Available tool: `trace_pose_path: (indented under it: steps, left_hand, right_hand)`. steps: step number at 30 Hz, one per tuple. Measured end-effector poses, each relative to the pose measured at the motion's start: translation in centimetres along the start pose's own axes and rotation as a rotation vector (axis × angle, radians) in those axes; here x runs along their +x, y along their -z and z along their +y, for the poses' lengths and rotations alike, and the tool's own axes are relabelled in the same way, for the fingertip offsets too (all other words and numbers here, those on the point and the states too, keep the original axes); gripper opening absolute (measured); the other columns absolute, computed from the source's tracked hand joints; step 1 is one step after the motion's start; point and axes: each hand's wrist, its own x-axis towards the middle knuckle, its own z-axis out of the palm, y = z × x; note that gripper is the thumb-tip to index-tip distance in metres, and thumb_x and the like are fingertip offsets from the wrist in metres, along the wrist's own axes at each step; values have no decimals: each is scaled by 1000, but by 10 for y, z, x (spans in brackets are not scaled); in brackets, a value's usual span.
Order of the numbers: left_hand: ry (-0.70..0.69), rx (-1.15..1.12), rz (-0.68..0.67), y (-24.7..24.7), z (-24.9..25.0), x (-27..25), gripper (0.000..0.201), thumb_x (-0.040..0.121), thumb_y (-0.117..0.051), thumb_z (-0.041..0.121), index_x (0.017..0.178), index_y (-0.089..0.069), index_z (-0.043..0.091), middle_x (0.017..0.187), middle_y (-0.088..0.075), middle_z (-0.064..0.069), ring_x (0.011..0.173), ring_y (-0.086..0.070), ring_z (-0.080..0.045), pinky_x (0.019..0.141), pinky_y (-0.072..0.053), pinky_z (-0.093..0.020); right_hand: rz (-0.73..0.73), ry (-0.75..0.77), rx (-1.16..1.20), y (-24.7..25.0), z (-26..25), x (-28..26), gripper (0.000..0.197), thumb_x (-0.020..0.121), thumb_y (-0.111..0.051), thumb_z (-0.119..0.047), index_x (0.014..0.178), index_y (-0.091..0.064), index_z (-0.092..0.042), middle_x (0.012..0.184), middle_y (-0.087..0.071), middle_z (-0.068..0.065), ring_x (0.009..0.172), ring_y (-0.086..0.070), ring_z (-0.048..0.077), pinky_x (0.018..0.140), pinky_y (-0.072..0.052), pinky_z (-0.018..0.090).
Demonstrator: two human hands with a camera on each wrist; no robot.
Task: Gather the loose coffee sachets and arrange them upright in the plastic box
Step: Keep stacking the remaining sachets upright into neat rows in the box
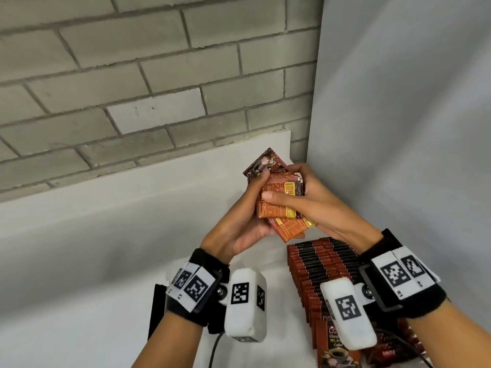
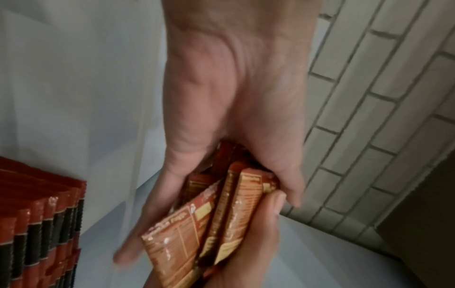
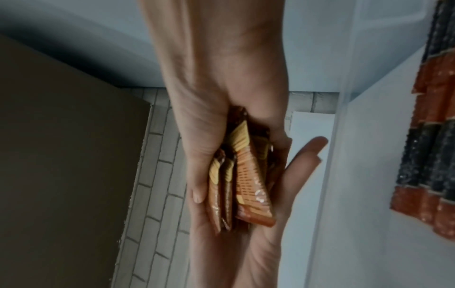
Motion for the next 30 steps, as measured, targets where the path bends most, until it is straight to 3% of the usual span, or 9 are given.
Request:
trace_pose_path:
  steps: [5, 9, 13, 15, 18, 20, 22, 27, 30]
  left_hand:
    - [-11, -72, -26, 8, -4, 0, 50, 87, -49, 46, 124, -56, 14, 119, -67, -15, 105, -65, -36, 83, -50, -63]
    - [-98, -62, 28, 10, -5, 5, 47, 86, -53, 37, 125, -55, 11, 116, -67, -17, 103, -67, -33, 80, -55, -58]
    - [-165, -93, 76, 14, -5, 6, 47, 88, -56, 27, 132, -49, 9, 121, -65, -20, 105, -66, -33, 79, -57, -53]
    - [-184, -95, 104, 16, -6, 7, 40, 88, -56, 19, 126, -53, 9, 115, -68, -17, 103, -68, -30, 81, -57, -49]
    - [-217, -109, 169, 19, -6, 9, 33, 90, -54, 9, 123, -55, 6, 116, -68, -18, 106, -66, -30, 85, -55, -51]
    - [-250, -108, 188, 21, -6, 10, 34, 92, -52, 6, 126, -54, 5, 120, -66, -18, 110, -64, -31, 87, -54, -52]
    - [-285, -126, 200, 22, -6, 10, 35, 92, -51, 4, 127, -54, 6, 121, -66, -17, 109, -64, -32, 85, -55, -53]
    - [-343, -148, 192, 22, -5, 10, 40, 87, -55, -3, 125, -55, 8, 123, -64, -17, 110, -64, -33, 79, -56, -54]
    - [-375, -132, 188, 23, -4, 10, 51, 81, -58, -7, 130, -51, 4, 125, -62, -19, 114, -61, -35, 86, -54, -55]
  right_hand:
    - [-29, 53, -165, 4, 0, 2, 59, 70, -77, -29, 115, -40, -19, 98, -68, 1, 77, -70, 6, 62, -53, 19]
    - [0, 147, -349, 11, 2, 6, 50, 65, -75, -44, 107, -48, -37, 110, -60, -6, 92, -66, 4, 80, -55, 24]
    - [-57, 152, -545, 23, 10, 11, 68, 68, -66, -63, 131, -40, -54, 124, -42, -2, 122, -45, 18, 105, -43, 44]
    - [-67, 90, -592, 26, 13, 12, 83, 68, -61, -61, 143, -27, -48, 129, -35, 2, 122, -41, 19, 107, -41, 40]
    - [54, 41, -593, 26, 13, 11, 91, 64, -64, -58, 141, -33, -20, 122, -48, 3, 99, -58, 16, 84, -56, 34]
    - [146, 40, -510, 26, 12, 10, 68, 67, -71, -50, 117, -42, -13, 99, -60, -1, 74, -66, 11, 60, -59, 28]
    - [227, 65, -459, 28, 12, 11, 50, 72, -75, -38, 102, -43, -14, 87, -62, -2, 64, -65, 10, 50, -56, 22]
    - [246, 108, -337, 32, 14, 14, 37, 79, -75, -26, 108, -53, -29, 92, -65, 2, 83, -65, 15, 70, -56, 25]
    - [207, 80, -90, 29, 12, 14, 41, 79, -73, -7, 112, -58, -27, 97, -64, 2, 85, -64, 9, 67, -54, 17]
